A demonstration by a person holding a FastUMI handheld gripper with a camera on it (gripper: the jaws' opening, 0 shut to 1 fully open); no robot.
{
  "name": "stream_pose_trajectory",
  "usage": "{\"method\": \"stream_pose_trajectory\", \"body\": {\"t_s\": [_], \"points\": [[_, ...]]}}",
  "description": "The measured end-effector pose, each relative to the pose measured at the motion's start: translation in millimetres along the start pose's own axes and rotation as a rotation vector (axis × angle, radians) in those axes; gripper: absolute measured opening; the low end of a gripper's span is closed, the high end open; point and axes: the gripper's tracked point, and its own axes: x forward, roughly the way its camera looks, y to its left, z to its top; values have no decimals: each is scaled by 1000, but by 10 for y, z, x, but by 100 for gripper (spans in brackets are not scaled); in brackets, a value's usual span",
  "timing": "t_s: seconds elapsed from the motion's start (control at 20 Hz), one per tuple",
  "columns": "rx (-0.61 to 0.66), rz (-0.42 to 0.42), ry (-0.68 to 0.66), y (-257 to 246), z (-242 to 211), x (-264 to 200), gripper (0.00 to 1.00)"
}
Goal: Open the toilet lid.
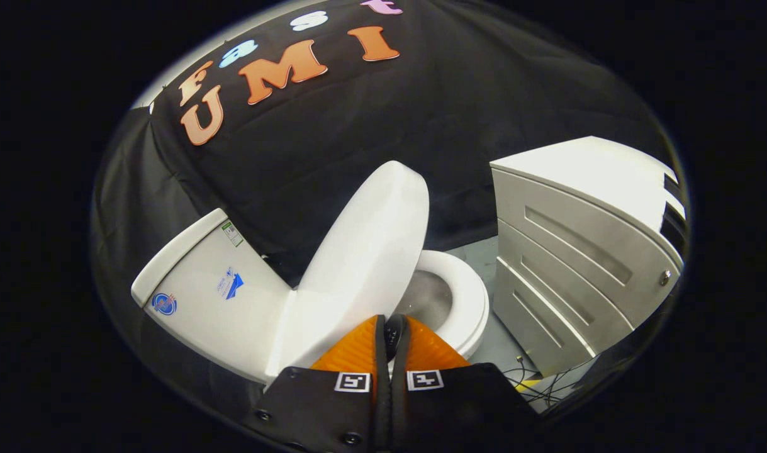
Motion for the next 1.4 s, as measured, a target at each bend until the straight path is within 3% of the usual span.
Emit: {"method": "stream_pose_trajectory", "body": {"t_s": [0.4, 1.4], "points": [[-207, -38, -72, 349, 179, -190, 8], [-419, -65, -162, 1115, 372, -412, 8]]}}
